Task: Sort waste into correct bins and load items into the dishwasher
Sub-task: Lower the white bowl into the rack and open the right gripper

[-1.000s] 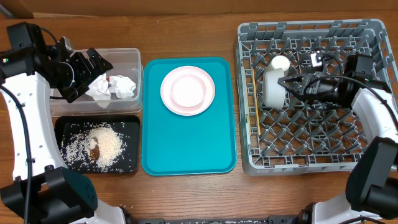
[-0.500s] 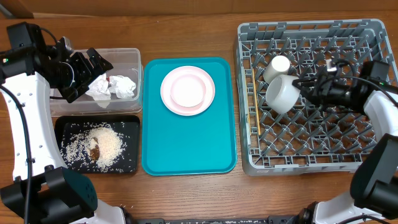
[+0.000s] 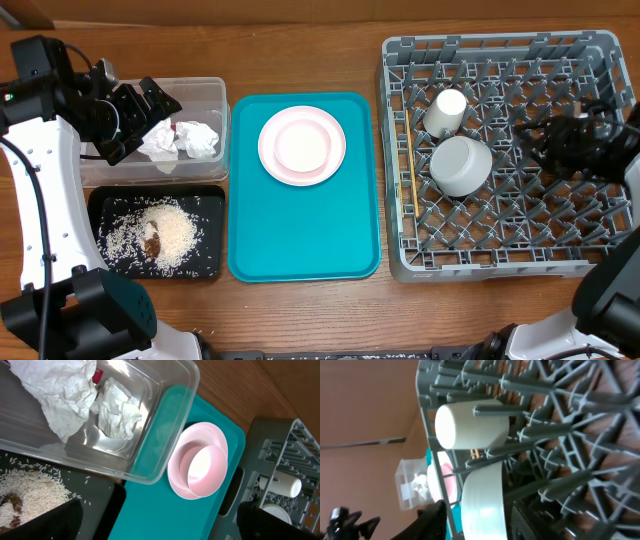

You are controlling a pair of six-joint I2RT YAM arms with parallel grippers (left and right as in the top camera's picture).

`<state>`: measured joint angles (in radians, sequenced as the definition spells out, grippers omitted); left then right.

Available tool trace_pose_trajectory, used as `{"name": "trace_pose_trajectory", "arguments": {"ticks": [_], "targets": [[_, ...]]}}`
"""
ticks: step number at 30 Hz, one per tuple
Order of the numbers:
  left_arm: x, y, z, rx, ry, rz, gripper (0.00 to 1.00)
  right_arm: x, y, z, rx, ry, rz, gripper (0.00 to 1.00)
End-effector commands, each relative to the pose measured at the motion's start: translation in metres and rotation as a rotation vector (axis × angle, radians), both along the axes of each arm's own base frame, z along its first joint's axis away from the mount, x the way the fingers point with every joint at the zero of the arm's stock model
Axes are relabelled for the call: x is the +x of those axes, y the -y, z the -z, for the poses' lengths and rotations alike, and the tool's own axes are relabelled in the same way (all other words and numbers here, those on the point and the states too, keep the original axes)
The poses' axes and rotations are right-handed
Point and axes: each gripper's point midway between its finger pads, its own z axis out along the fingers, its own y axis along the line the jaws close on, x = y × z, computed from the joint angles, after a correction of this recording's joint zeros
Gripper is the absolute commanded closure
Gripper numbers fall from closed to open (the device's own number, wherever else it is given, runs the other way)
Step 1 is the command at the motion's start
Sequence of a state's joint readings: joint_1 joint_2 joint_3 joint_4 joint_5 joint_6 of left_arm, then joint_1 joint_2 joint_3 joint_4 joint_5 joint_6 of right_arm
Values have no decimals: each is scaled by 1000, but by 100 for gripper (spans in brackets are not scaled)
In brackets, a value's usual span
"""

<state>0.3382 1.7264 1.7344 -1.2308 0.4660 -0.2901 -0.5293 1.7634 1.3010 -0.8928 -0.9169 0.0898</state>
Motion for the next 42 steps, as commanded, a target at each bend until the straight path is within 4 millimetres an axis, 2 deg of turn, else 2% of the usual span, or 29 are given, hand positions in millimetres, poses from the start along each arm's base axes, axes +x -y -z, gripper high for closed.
{"name": "trace_pose_trajectory", "arguments": {"ticks": [1, 2, 3, 4, 6, 11, 15, 22, 26, 31, 33, 35, 37, 38, 42], "targets": [[4, 0, -5, 5, 11, -7, 0, 7, 1, -34, -143, 18, 4, 61], [4, 0, -5, 5, 11, -7, 0, 6, -5, -40, -154, 19, -9, 65], [4, 0, -5, 5, 11, -7, 0, 5, -12, -45, -162, 25, -29, 73], [4, 0, -5, 5, 11, -7, 0, 1, -33, -54, -174, 45, -88, 85], [4, 0, -5, 5, 11, -7, 0, -4, -50, -54, -199, 26, -129, 92], [4, 0, -5, 5, 11, -7, 0, -17, -75, -23, -412, -105, -211, 96], [4, 0, -5, 5, 11, -7, 0, -22, -91, -10, -545, -157, -252, 96], [4, 0, -5, 5, 11, -7, 0, -31, -81, 2, -771, -282, -151, 96], [4, 0, -5, 5, 11, -7, 0, -35, -78, 3, -798, -304, -148, 96], [4, 0, -5, 5, 11, -7, 0, -37, -53, 2, -890, -364, -14, 96], [4, 0, -5, 5, 11, -7, 0, -34, -53, 1, -889, -353, -6, 96], [4, 0, -5, 5, 11, -7, 0, -28, -55, 0, -878, -330, -1, 96], [4, 0, -5, 5, 11, -7, 0, -22, -66, -1, -820, -296, -16, 96], [4, 0, -5, 5, 11, -7, 0, -18, -79, -2, -754, -270, -44, 96], [4, 0, -5, 5, 11, -7, 0, -18, -98, -4, -658, -244, -102, 96]]}}
